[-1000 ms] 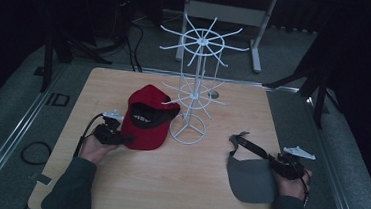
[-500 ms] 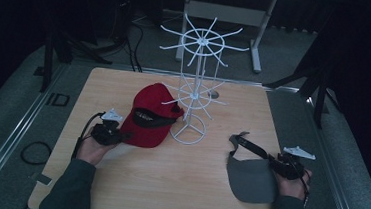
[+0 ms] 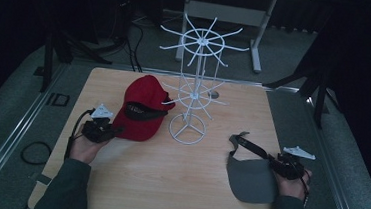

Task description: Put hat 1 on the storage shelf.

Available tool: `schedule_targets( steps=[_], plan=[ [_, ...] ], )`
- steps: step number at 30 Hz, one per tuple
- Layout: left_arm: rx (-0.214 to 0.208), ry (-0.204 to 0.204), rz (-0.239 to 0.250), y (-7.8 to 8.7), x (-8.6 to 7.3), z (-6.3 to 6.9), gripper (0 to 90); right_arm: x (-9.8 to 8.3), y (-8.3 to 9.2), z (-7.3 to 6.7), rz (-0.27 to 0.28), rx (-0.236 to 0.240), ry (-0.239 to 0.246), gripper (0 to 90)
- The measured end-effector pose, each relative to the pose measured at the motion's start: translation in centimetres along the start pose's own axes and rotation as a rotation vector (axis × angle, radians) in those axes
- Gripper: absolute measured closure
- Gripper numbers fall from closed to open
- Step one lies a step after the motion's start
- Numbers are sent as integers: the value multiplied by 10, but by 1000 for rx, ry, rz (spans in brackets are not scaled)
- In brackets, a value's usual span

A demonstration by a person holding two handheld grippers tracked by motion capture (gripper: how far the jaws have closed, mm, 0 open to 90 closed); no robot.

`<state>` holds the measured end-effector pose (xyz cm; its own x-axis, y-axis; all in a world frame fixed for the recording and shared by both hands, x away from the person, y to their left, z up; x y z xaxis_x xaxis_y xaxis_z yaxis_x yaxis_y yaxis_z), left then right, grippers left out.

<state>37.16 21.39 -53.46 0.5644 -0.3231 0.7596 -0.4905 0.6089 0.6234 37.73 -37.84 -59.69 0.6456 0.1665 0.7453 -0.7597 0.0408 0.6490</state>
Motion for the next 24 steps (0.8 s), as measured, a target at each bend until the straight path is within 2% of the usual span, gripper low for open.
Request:
schedule_targets(
  steps=[12,24],
  plan=[
    [55,10,44,16,6,-7,860,0,0,0,0,1,0,564],
    [86,9,86,29,13,-11,859,0,0,0,0,1,1,564]
  ],
)
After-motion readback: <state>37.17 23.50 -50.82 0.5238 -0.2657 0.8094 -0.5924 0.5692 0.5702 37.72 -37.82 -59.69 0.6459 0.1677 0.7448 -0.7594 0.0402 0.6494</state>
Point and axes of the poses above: each handheld gripper's, and its own axes: y roughly backward along the jaws, x roughly out of its top, z roughly to its right, the point moved 5 cm from there along -y, roughly forward along the jaws, and after that the axes turned 10 degrees about -x, right-handed, at the moved point
